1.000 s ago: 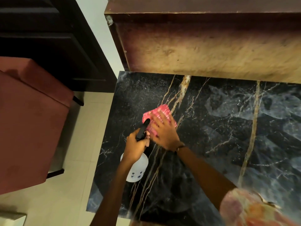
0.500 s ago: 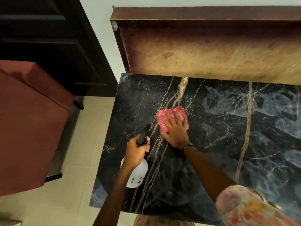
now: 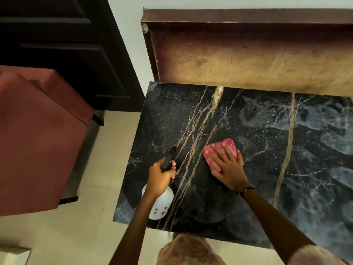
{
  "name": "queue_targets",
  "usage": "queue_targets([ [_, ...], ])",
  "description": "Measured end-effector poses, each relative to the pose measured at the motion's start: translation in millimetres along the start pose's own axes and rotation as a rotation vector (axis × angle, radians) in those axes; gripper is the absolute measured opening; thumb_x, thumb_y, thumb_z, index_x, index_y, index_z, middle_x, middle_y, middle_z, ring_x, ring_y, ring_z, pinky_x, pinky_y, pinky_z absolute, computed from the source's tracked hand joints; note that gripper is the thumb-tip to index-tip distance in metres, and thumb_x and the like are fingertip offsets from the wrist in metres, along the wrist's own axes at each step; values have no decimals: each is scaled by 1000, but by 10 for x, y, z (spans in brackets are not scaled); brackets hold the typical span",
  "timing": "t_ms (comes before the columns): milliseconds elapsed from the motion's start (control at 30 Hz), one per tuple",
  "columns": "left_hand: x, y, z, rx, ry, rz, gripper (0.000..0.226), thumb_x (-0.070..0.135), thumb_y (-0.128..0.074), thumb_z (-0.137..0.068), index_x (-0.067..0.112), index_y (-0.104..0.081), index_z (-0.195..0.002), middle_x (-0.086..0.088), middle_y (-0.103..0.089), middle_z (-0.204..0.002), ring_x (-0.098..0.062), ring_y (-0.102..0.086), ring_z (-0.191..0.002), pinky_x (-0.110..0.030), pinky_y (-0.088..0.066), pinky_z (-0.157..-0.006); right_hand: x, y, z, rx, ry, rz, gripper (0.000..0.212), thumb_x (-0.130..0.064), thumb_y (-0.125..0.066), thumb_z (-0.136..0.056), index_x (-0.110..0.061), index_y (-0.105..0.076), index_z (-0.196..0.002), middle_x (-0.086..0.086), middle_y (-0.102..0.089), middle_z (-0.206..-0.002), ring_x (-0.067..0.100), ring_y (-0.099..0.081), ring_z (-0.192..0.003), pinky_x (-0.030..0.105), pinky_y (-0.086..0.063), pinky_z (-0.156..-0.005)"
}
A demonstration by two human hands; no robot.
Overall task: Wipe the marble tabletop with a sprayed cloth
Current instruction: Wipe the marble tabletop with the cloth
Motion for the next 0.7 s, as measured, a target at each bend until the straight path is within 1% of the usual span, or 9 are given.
queue_targets([
  [33,-20,14,37,4,0,-2,30,-15,-52,-75,13,-63,-79,-5,-58,-70,0,-48,-40,-10,-37,-40,-26,9,-119,4,-69,-5,66,-63,-25,-87,-36,-24,-148,-1,-20,-159,28,-8,-147,71,-4,-110],
  [100,-59,28,107,6,-5,1,30,-16,-52,-74,12,-63,-79,-5,-58,-70,0,-49,-40,-11,-37,-40,-221,-5,-323,20,-152,-10,65,-62,-32,-90,-36,-22,-148,-3,-12,-159,29,-6,-147,67,2,-109],
  [167,-94,56,175,13,-14,-2,31,-16,-52,-73,12,-63,-78,-5,-58,-71,-1,-48,-40,-12,-36,-40,-558,-51,-411,24,-120,-41,65,-57,-45,-90,-35,-26,-148,0,-15,-159,31,-9,-147,68,2,-108],
  [300,-180,139,268,26,-16,-20,27,-15,-52,-71,9,-62,-78,-11,-55,-70,-6,-42,-42,-17,-33,-40,-1299,-256,-17,-16,174,-25,61,-57,-38,-88,-32,-39,-144,3,-36,-153,33,-25,-143,75,-17,-105],
  [367,-220,153,308,20,-21,-18,26,-16,-51,-71,7,-61,-79,-13,-54,-69,-7,-40,-41,-18,-32,-39,-1414,-375,371,-39,317,17,59,-57,-36,-88,-36,-37,-143,-1,-38,-152,31,-27,-142,73,-15,-108],
  [467,-276,174,349,22,-16,-27,29,-15,-53,-71,10,-63,-79,-8,-58,-71,-3,-44,-41,-14,-35,-41,-1131,-413,805,-7,419,98,60,-59,-37,-89,-42,-28,-145,-5,-30,-154,27,-20,-144,63,-11,-109],
  [533,-319,170,371,15,0,-34,28,-13,-54,-74,12,-64,-80,-7,-59,-73,-3,-47,-43,-14,-37,-43,-813,-340,868,-4,379,127,62,-58,-41,-86,-41,-30,-145,-3,-29,-154,26,-17,-144,62,-13,-109],
  [633,-366,167,404,11,6,-37,29,-11,-54,-76,16,-65,-79,-6,-59,-73,-5,-48,-47,-16,-38,-48,-502,-210,598,-39,140,54,63,-57,-41,-85,-38,-33,-144,0,-30,-155,26,-11,-146,68,-17,-109],
  [700,-377,180,438,24,2,-36,29,-11,-54,-76,15,-65,-79,-6,-60,-72,-4,-49,-46,-18,-38,-50,-573,-150,378,-37,-6,-1,62,-58,-38,-87,-35,-34,-145,0,-28,-156,29,-16,-146,72,-16,-108],
])
Point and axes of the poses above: each hand's wrist, its own z-axis away from the middle knuckle, its own y-axis out of the back of the hand, x = y × z, the point moved 9 cm from there along -z, towards the middle knuckle
